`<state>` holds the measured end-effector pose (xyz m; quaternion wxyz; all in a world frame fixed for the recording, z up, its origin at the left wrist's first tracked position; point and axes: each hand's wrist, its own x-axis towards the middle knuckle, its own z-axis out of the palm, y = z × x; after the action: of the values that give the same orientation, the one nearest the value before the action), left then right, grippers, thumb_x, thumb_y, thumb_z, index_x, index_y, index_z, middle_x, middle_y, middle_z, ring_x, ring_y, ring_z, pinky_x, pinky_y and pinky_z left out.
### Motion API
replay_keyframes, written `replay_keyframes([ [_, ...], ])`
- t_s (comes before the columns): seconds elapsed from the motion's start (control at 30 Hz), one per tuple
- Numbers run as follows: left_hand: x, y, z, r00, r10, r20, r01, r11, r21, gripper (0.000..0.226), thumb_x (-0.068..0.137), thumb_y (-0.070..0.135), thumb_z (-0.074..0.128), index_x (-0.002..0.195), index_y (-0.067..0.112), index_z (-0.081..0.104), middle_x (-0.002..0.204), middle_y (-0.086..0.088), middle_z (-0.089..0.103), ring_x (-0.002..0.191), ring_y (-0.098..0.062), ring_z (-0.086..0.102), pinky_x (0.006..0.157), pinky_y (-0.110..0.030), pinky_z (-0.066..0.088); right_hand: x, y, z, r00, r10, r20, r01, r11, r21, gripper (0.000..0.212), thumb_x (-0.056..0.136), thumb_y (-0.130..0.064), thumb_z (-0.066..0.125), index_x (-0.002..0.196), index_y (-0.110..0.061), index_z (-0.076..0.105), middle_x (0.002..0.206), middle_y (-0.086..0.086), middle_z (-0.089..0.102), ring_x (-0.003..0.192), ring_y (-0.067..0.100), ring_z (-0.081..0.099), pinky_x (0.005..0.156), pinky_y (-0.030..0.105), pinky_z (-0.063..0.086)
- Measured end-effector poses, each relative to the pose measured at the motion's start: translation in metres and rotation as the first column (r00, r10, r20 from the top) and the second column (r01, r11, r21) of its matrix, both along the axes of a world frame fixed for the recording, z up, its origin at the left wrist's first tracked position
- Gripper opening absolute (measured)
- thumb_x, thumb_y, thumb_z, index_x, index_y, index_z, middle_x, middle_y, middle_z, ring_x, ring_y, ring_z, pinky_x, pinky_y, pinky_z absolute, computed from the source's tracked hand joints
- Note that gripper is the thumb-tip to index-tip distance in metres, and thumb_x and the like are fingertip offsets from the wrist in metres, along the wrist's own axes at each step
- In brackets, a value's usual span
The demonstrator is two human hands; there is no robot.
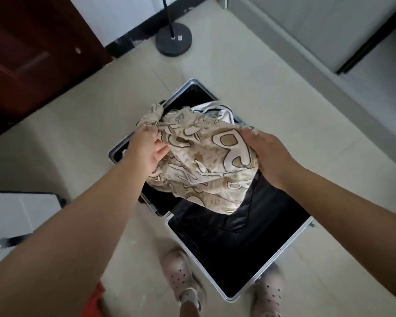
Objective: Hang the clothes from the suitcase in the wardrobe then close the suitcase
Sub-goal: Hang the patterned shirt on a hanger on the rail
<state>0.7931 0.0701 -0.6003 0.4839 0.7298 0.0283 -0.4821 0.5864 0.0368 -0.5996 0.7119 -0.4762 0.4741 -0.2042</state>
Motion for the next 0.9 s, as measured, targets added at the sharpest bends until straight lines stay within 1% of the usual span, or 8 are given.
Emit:
replay_keyframes([
  [0.23, -0.039, -0.01, 0.16, 1.0, 0.004, -0.012, -0.007, 0.967, -0.255, 0.031, 0.097, -0.003, 0.025, 0.081, 0.013, 0.046, 0.116, -0.008, 0.06, 0.117, -0.017, 0.053, 0.092, -0.025, 0.042, -0.042, -0.033, 0.16, 0.975, 0.064, 0.215, -0.039, 0.992, -0.119, 0.029, 0.083, -0.035, 0.05, 0.074, -0.016, 0.07, 0.067, -0.005, 0.072, 0.064, 0.006, 0.066, 0.063, 0.017, 0.053],
  [0.37, -0.059, -0.006, 0.261, 0.979, -0.182, 0.089, 0.202, 0.83, -0.52, 0.028, 0.097, -0.002, 0.024, 0.083, 0.01, 0.046, 0.061, -0.004, 0.069, 0.063, -0.011, 0.07, 0.06, -0.021, 0.056, -0.069, -0.043, 0.268, 0.948, 0.033, 0.315, 0.046, 0.97, -0.239, 0.041, 0.06, -0.052, 0.066, 0.073, -0.013, 0.07, 0.071, 0.001, 0.069, 0.061, 0.011, 0.062, 0.051, 0.017, 0.051],
  [0.5, -0.092, -0.004, 0.344, 0.896, -0.333, 0.293, 0.438, 0.768, -0.467, 0.019, 0.096, 0.019, 0.043, 0.115, 0.015, 0.044, 0.087, -0.002, 0.067, 0.075, -0.015, 0.066, 0.067, -0.028, 0.05, -0.081, -0.031, 0.362, 0.923, 0.095, 0.372, 0.029, 0.949, -0.315, 0.028, 0.075, -0.035, 0.058, 0.07, -0.009, 0.068, 0.063, 0.0, 0.069, 0.059, 0.008, 0.064, 0.054, 0.018, 0.056],
  [0.57, -0.118, 0.014, 0.381, 0.768, -0.477, 0.427, 0.633, 0.663, -0.399, 0.026, 0.088, 0.034, 0.052, 0.112, 0.026, 0.046, 0.092, -0.001, 0.064, 0.083, -0.018, 0.063, 0.074, -0.031, 0.048, -0.089, -0.018, 0.404, 0.92, 0.082, 0.383, 0.067, 0.931, -0.36, 0.031, 0.095, -0.02, 0.041, 0.074, -0.008, 0.06, 0.057, -0.003, 0.067, 0.056, 0.003, 0.064, 0.056, 0.017, 0.056],
  [0.67, -0.149, 0.051, 0.41, 0.379, -0.631, 0.677, 0.915, 0.363, -0.174, 0.04, 0.069, 0.051, 0.067, 0.102, 0.05, 0.045, 0.098, 0.021, 0.06, 0.091, 0.009, 0.06, 0.08, -0.012, 0.045, -0.1, -0.003, 0.463, 0.901, 0.038, 0.433, 0.149, 0.908, -0.391, 0.034, 0.099, -0.02, 0.031, 0.075, -0.013, 0.053, 0.064, -0.008, 0.063, 0.063, 0.002, 0.062, 0.061, 0.016, 0.056],
  [0.8, -0.175, 0.073, 0.435, 0.148, -0.449, 0.881, 0.968, 0.25, -0.035, 0.059, 0.076, 0.013, 0.074, 0.113, 0.043, 0.04, 0.104, 0.039, 0.041, 0.091, 0.034, 0.041, 0.077, 0.001, 0.035, -0.117, 0.024, 0.545, 0.862, 0.051, 0.504, 0.197, 0.883, -0.426, 0.029, 0.1, -0.025, 0.028, 0.085, -0.014, 0.05, 0.098, 0.007, 0.052, 0.082, 0.014, 0.055, 0.062, 0.017, 0.056],
  [0.83, -0.18, 0.074, 0.445, 0.146, -0.352, 0.925, 0.96, 0.275, -0.047, 0.05, 0.079, 0.008, 0.069, 0.117, 0.034, 0.047, 0.104, 0.032, 0.047, 0.092, 0.027, 0.046, 0.077, -0.007, 0.039, -0.122, 0.034, 0.567, 0.862, 0.056, 0.504, 0.208, 0.867, -0.452, 0.028, 0.101, -0.025, 0.027, 0.089, -0.013, 0.05, 0.106, 0.01, 0.052, 0.085, 0.015, 0.055, 0.064, 0.017, 0.056],
  [0.9, -0.193, 0.076, 0.473, 0.381, -0.265, 0.886, 0.881, 0.395, -0.261, 0.036, 0.088, 0.002, 0.056, 0.118, 0.021, 0.056, 0.1, 0.015, 0.057, 0.089, 0.009, 0.051, 0.074, -0.008, 0.043, -0.135, 0.055, 0.603, 0.873, 0.058, 0.484, 0.24, 0.813, -0.531, 0.028, 0.101, -0.027, 0.025, 0.101, -0.013, 0.049, 0.123, 0.011, 0.052, 0.09, 0.014, 0.055, 0.068, 0.018, 0.056],
])
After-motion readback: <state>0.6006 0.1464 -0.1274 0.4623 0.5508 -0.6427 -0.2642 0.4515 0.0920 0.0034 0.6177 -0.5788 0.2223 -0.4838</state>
